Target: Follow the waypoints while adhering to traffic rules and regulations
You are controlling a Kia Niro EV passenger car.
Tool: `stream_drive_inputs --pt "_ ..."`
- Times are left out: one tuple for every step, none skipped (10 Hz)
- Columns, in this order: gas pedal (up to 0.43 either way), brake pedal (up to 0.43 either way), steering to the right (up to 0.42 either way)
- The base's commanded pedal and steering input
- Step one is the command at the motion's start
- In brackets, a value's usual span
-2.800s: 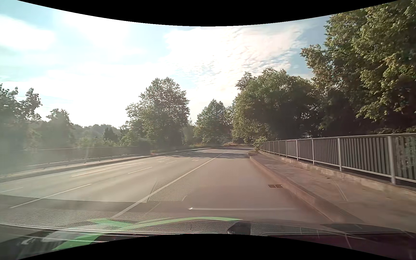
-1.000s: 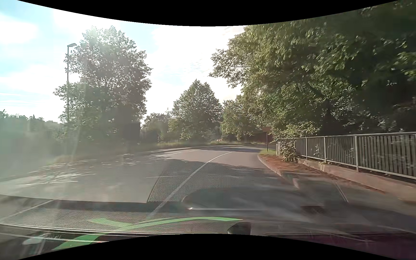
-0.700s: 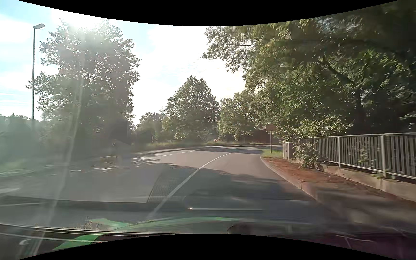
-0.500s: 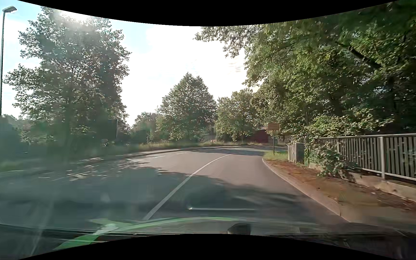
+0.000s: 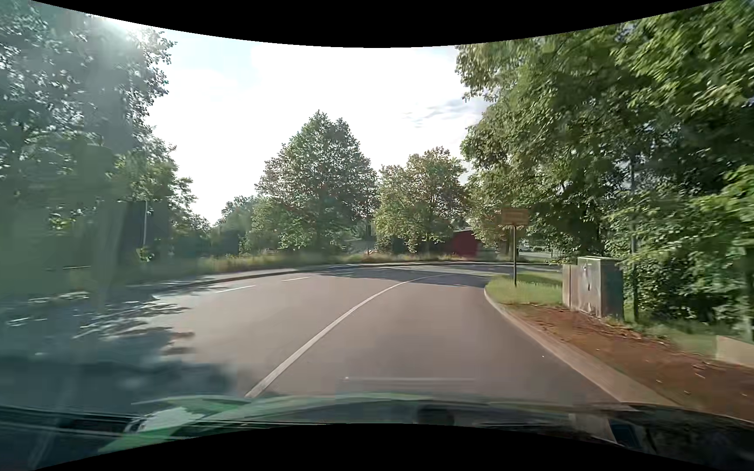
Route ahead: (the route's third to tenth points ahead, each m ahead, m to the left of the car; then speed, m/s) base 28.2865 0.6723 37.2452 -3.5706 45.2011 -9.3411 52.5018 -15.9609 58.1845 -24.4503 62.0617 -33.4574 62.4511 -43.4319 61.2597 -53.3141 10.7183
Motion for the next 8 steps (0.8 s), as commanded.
stream_drive_inputs --pt "0.028 0.000 0.041" --pt "0.020 0.000 0.040" --pt "0.008 0.000 0.040" --pt "0.008 0.000 0.040" --pt "0.020 0.000 0.043" --pt "0.020 0.000 0.045" --pt "0.028 0.000 0.048" --pt "0.047 0.000 0.054"
